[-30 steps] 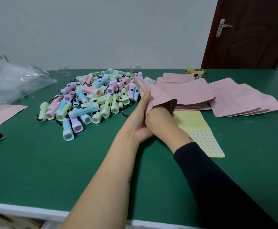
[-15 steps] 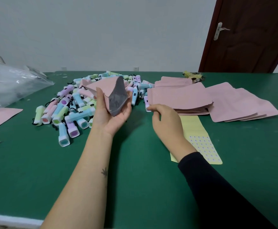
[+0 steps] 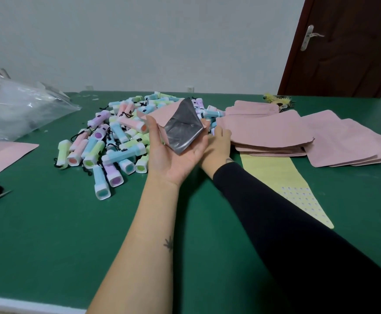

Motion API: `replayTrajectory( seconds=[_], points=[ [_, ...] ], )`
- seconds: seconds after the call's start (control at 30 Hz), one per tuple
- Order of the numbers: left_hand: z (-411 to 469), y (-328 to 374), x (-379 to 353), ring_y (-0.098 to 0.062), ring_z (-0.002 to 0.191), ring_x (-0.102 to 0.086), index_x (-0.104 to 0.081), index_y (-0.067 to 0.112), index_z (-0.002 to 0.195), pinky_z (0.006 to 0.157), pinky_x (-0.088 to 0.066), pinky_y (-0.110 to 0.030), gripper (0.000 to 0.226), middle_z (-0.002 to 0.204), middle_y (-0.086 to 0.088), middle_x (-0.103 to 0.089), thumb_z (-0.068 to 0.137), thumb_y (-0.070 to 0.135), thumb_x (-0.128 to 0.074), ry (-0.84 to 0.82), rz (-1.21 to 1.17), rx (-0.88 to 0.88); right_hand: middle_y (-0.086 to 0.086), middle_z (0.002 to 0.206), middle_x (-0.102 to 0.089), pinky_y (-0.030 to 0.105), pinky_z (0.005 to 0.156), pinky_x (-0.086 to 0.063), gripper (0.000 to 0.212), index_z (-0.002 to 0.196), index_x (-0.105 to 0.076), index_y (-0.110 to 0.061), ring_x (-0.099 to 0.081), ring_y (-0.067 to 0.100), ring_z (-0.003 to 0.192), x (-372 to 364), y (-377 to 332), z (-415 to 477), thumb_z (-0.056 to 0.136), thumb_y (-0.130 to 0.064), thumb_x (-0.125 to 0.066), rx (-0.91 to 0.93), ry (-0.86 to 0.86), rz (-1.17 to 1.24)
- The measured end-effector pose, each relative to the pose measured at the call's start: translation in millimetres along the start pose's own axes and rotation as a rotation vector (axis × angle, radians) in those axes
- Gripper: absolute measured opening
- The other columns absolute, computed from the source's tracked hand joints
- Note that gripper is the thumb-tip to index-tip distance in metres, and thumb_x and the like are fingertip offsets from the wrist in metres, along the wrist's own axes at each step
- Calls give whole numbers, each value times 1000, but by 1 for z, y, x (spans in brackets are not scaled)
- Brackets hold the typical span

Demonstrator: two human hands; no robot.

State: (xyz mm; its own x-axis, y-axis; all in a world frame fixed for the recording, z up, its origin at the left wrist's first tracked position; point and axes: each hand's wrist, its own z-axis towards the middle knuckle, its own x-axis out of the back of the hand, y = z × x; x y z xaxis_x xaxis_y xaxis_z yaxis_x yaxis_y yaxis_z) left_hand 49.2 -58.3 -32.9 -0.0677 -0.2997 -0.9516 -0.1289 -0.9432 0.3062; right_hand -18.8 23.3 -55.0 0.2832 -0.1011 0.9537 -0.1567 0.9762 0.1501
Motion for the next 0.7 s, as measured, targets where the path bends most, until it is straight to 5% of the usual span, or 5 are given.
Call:
replayTrajectory(
  seconds=[0.13, 0.27, 0.4, 0.57, 0.7],
  points=[
    [0, -1, -2, -37, 114, -59, -46, 12, 146, 73, -60, -46, 90, 133, -15, -56, 81, 74, -52, 25, 18, -6, 6, 125, -50, 20, 89, -32, 38, 133, -45, -21, -42, 26, 116, -8, -10, -11, 96, -26, -50, -22, 60, 217],
    [-1, -3, -3, -36, 106, -63, -46, 12, 145, 73, -61, -46, 89, 128, -16, -58, 81, 74, -52, 28, 33, -7, -2, 115, -54, 32, 86, -33, 31, 126, -52, -29, -39, 24, 119, -4, -3, -10, 96, -32, -49, -31, 35, 104],
    [-1, -3, -2, -38, 107, -62, -46, 10, 145, 75, -61, -46, 90, 127, -18, -58, 82, 74, -51, 20, 25, -2, -7, 112, -57, 34, 86, -32, 16, 107, -60, -27, -38, 24, 118, -2, 8, -10, 93, -29, -53, -85, -64, 57],
    [-1, -3, -2, -41, 105, -64, -46, 8, 144, 74, -61, -46, 90, 130, -20, -58, 82, 72, -53, 9, 14, -11, 0, 110, -63, 32, 90, -37, 12, 102, -57, -23, -49, 27, 113, 3, 9, -17, 92, -22, -51, 65, -123, 93],
    [2, -5, -2, -40, 109, -62, -46, 8, 145, 74, -61, -46, 91, 134, -19, -55, 83, 75, -52, -8, 0, -9, 5, 96, -62, 28, 73, -39, 8, 98, -58, -14, -58, 28, 95, 31, 40, -35, 93, -15, -52, -10, -58, 651]
  ],
)
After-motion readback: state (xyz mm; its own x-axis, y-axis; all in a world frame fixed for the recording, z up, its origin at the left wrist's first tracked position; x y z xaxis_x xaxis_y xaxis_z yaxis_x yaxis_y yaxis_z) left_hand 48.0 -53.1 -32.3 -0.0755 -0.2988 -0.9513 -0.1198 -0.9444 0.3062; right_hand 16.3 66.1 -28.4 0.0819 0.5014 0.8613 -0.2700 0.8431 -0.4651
